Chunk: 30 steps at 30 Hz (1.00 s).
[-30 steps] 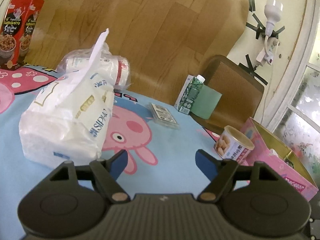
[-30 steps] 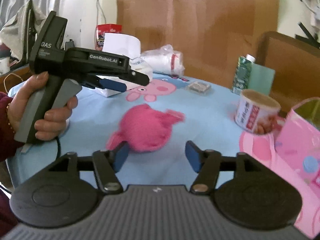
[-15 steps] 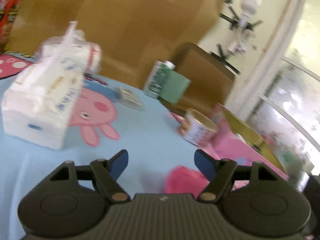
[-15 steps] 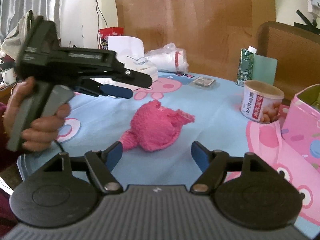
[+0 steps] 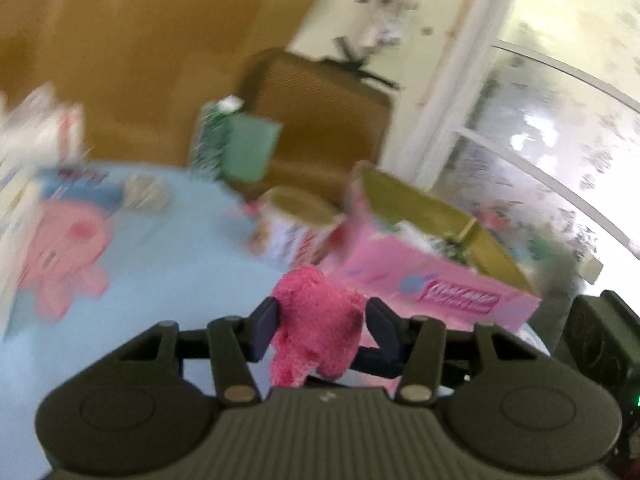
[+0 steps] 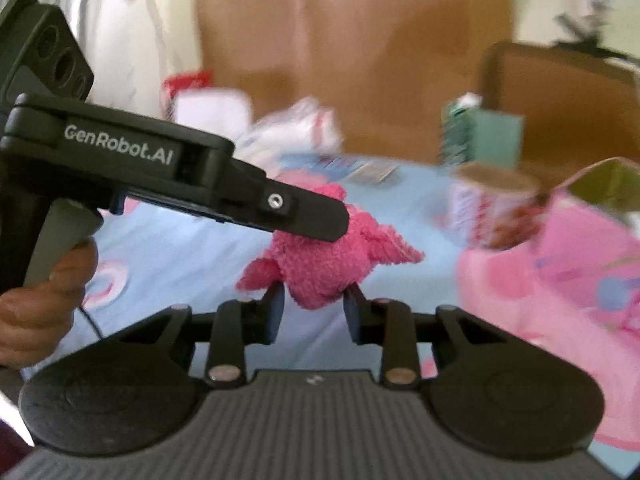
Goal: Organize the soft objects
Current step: 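Carry the pink cloth into the pink tin and open the right tool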
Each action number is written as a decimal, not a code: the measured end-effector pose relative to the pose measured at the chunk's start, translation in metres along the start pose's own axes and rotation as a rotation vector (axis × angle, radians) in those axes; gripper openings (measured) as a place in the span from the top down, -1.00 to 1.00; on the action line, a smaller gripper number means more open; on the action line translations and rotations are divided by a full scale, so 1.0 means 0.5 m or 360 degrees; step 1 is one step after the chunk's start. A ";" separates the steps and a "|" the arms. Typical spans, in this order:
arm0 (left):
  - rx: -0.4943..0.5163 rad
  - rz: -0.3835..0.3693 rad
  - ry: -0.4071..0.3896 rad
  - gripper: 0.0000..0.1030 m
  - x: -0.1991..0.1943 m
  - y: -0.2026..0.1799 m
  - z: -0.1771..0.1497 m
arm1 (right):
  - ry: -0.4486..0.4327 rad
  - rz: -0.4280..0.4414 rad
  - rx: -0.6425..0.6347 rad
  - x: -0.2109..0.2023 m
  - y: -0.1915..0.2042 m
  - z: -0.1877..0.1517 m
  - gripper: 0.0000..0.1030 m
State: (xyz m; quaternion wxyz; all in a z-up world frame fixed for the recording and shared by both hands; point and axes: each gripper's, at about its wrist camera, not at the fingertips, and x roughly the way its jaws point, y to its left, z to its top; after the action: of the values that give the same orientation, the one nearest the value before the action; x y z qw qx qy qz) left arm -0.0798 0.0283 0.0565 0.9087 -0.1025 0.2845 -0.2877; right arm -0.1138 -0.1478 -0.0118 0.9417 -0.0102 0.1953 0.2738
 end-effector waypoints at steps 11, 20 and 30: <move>0.0385 -0.0131 -0.0027 -0.35 0.218 -0.242 0.116 | -0.0287 -0.0631 0.0355 -0.130 -0.232 0.037 0.30; 0.0300 0.0007 0.0013 -0.35 0.247 -0.240 0.104 | -0.0288 -0.0949 0.0605 -0.133 -0.354 0.022 0.14; 0.0159 0.0128 0.0106 -0.36 0.196 -0.158 0.054 | -0.0398 -0.0942 0.0610 -0.162 -0.300 -0.006 0.10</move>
State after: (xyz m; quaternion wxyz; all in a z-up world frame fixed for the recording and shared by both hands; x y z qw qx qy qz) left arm -0.0350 -0.0924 0.0615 0.9136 -0.0359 0.3036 -0.2679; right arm -0.0997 -0.3174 0.0027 0.9815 0.1436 0.1150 -0.0528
